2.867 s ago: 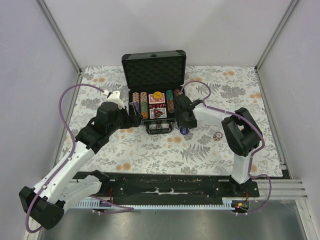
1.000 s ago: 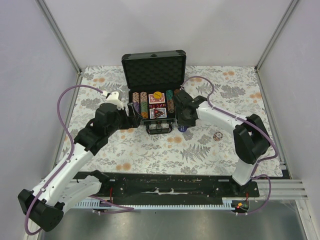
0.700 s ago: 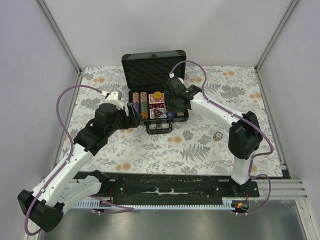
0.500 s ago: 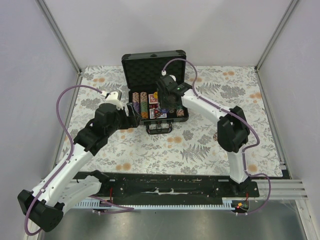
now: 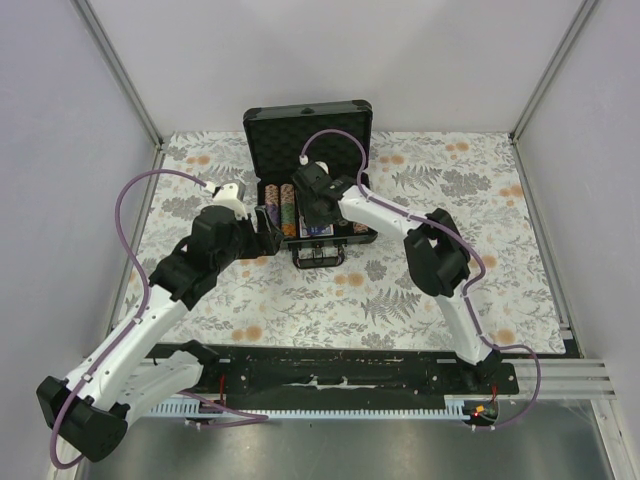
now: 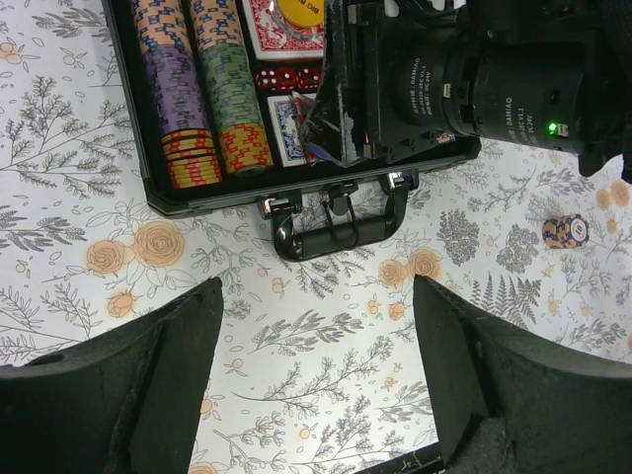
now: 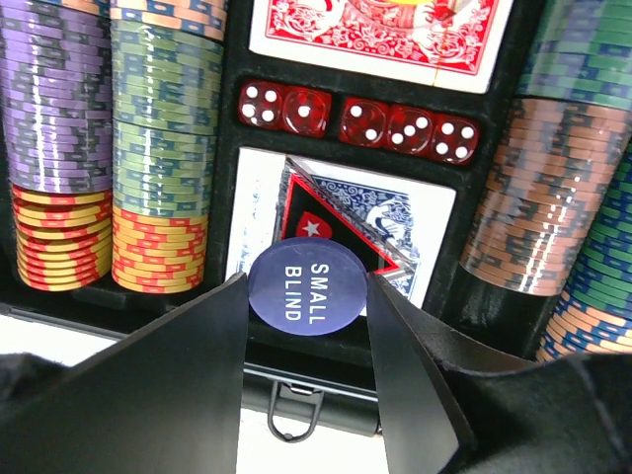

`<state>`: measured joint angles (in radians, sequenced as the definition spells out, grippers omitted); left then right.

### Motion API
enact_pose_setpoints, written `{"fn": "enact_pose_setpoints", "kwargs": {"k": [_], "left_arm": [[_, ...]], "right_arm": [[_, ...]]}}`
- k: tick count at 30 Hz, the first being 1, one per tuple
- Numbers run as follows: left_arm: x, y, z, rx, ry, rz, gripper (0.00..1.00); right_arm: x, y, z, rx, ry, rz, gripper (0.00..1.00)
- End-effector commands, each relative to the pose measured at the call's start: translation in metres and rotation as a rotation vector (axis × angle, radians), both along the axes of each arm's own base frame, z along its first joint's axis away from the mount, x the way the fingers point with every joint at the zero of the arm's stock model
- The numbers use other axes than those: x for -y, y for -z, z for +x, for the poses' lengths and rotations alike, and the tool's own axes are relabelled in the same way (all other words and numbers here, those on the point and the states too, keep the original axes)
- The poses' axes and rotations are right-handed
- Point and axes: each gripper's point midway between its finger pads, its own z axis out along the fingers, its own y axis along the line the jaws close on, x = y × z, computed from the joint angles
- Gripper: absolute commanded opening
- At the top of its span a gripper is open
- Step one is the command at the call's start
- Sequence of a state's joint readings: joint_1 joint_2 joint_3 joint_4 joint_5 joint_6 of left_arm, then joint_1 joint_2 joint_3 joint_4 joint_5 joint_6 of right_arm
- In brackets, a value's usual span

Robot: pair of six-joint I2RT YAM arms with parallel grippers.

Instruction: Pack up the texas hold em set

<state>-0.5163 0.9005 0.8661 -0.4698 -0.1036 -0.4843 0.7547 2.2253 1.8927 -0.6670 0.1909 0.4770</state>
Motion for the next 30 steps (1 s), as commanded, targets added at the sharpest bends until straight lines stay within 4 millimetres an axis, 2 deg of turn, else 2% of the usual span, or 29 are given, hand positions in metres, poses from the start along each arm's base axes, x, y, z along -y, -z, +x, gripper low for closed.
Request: {"fn": "enact_pose_setpoints", "kwargs": {"k": [1,6,12,15,20,23,26,29,30], "left_arm": [[-0.002,-0.007,0.006,0.024,-0.026,-0.015,0.84],[0.000,-0.010,0.005,0.029,-0.015,-0.020,0.83],[0.000,-0.011,0.005,0.029,-0.012,-0.016,0.84],[0.000,-0.013,0.006,0.031,-0.015,-0.016,0.84],[-0.001,-0.014,0.005,0.035,-0.015,-0.019,0.84],[0.002,-0.016,0.005,0.036,-0.005,-0.024,0.84],[0.005,-0.016,0.005,0.035,0.011,-0.031,0.84],[0.009,-0.017,0.004,0.036,0.029,-0.045,0.84],[0.010,-0.017,0.004,0.035,0.030,-0.053,0.84]], "right_arm": [[-0.013,-0.016,0.020,0.088,-0.011,0.017,0.53],[-0.013,-0.012,0.022,0.091,-0.006,0.007,0.54],[-0.010,-0.020,0.024,0.102,0.003,-0.008,0.67],[-0.011,-0.032,0.024,0.118,0.006,0.004,0.71],[0.000,-0.070,0.023,0.165,0.038,0.029,0.72],[0.022,-0.090,0.017,0.180,0.074,0.028,0.72],[0.058,-0.099,0.007,0.173,0.075,0.008,0.69],[0.096,-0.095,-0.009,0.132,0.069,-0.011,0.66],[0.114,-0.091,-0.013,0.116,0.090,-0.022,0.65]]}}
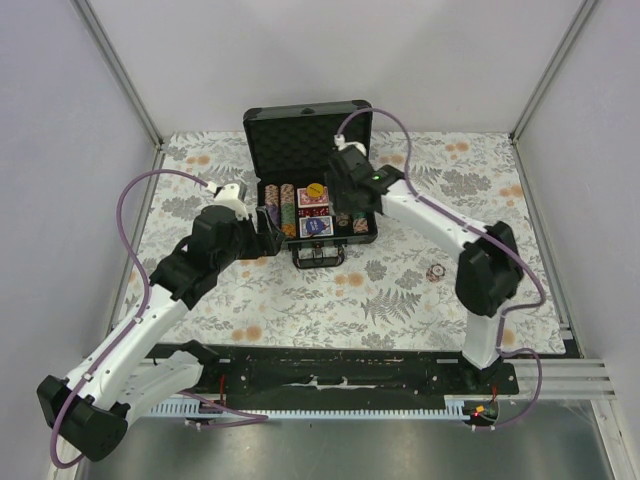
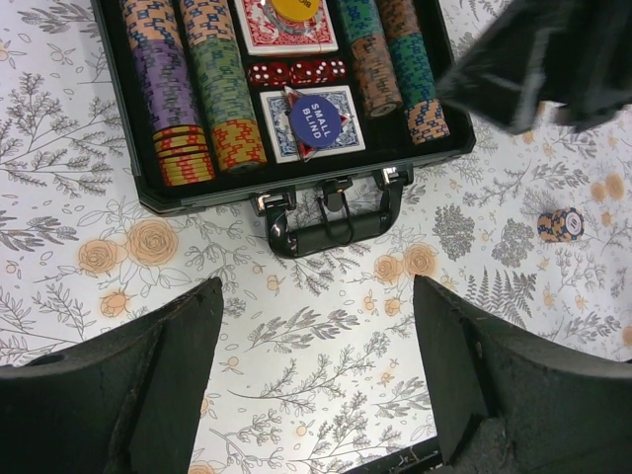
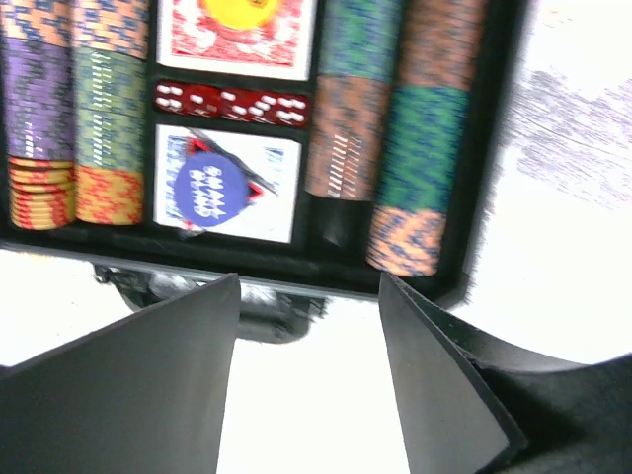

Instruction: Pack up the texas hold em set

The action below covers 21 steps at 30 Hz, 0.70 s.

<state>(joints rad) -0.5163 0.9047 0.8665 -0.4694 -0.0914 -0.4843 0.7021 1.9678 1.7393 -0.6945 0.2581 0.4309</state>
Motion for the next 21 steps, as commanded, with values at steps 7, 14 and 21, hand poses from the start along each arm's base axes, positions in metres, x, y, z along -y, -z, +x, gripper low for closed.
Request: {"fn": "enact_pose_setpoints", "kwargs": {"k": [7,14,21], "left_arm": [[0.014,-0.019,0.004,0.041,0.044,-0.076,0.84],[0.013,-0.020,0.003,0.043,0.046,-0.071,0.84],[0.009,-0.021,0.003,0.048,0.033,-0.055,0.84]], "right_arm": [[0.116,-0.001,-0.027,-0.044,0.062,-0.028,0.59],[0.138,0.030,-0.004,-0.098,0.158,-0.010,0.56],[0.141,0.060,0.017,-0.154,0.268,0.031,0.53]]}}
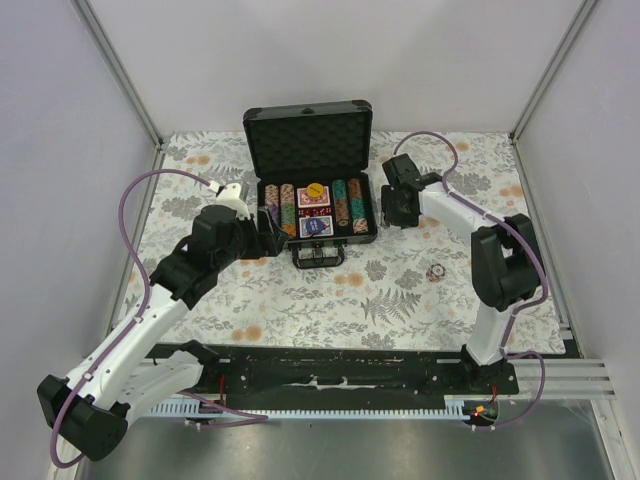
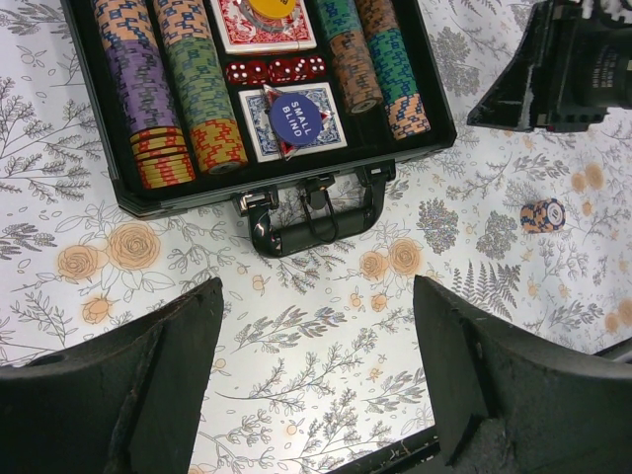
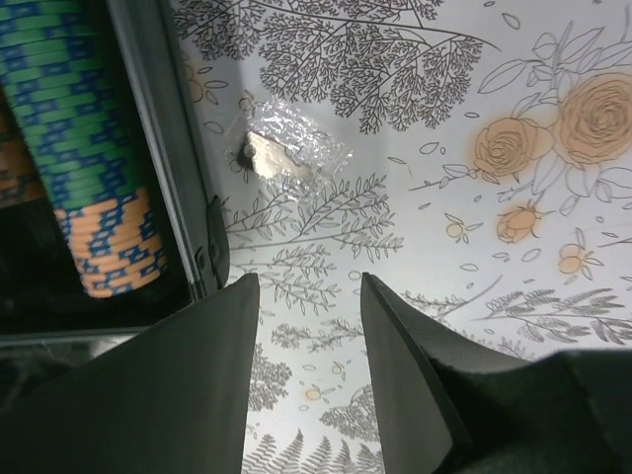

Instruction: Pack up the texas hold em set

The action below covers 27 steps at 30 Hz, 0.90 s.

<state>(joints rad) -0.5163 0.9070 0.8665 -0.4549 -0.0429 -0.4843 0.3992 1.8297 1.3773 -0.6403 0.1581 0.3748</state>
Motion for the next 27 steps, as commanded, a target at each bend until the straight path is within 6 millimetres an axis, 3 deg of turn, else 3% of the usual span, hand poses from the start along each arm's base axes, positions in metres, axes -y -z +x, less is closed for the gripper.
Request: {"fn": "enact_pose_setpoints", "kwargs": {"k": [1,6,18,27], "left_arm": [[0.000,-0.018,0.005,0.049,-0.011,-0.029,0.84],[0.000,-0.021,0.005,0.055,-0.004,-0.024,0.84],[-0.002,-0.018,0.005,0.051,-0.014,-0.012,0.84],[-0.003,-0.017,0.005,0.048,-0.016,-0.008,0.84]], "right_arm": [[-0.008,0.001,0.027,0.023,0.078,0.095,0.52],[-0.012,0.022,0.040,-0.023,0.095,0.136,0.51],[-0.006,0.044,0.065,-0.005,0.245,0.118,0.50],[0.007,0.054,0.063,-0.012,0.305,0.064,0.32]]}}
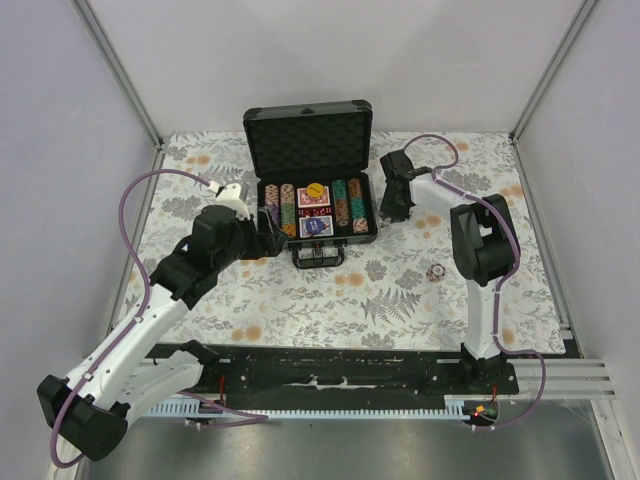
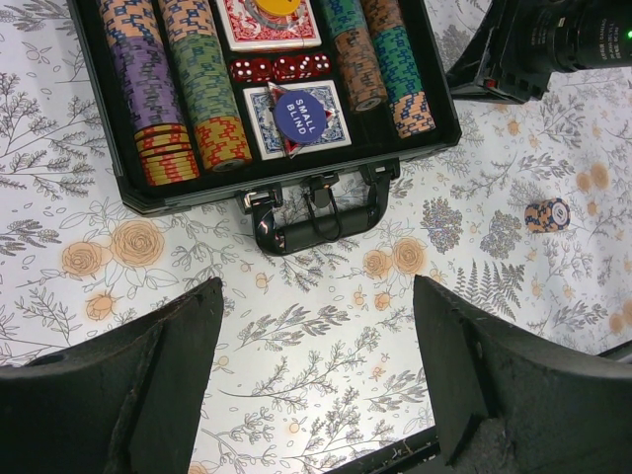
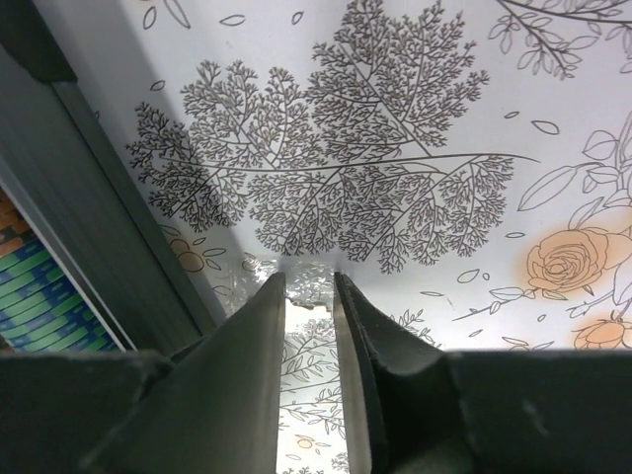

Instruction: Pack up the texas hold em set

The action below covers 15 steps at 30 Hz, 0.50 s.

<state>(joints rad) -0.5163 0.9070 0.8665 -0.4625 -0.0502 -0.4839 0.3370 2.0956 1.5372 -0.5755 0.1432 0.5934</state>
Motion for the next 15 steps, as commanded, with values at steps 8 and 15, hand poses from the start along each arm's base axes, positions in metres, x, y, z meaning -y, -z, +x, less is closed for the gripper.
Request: {"fn": "enact_pose_setpoints", "kwargs": {"k": [8,15], "left_arm": [[0.000,-0.016,0.006,0.044,-0.009,-0.016,0.84],[0.000,-0.015,0.006,0.041,-0.010,-0.017,0.84]], "right_arm": [[0.028,-0.022,0.006,0.062,0.083,-0.105,0.00],[0.038,-0.039,0.003,0.091,0.099,-0.127,0.00]]}}
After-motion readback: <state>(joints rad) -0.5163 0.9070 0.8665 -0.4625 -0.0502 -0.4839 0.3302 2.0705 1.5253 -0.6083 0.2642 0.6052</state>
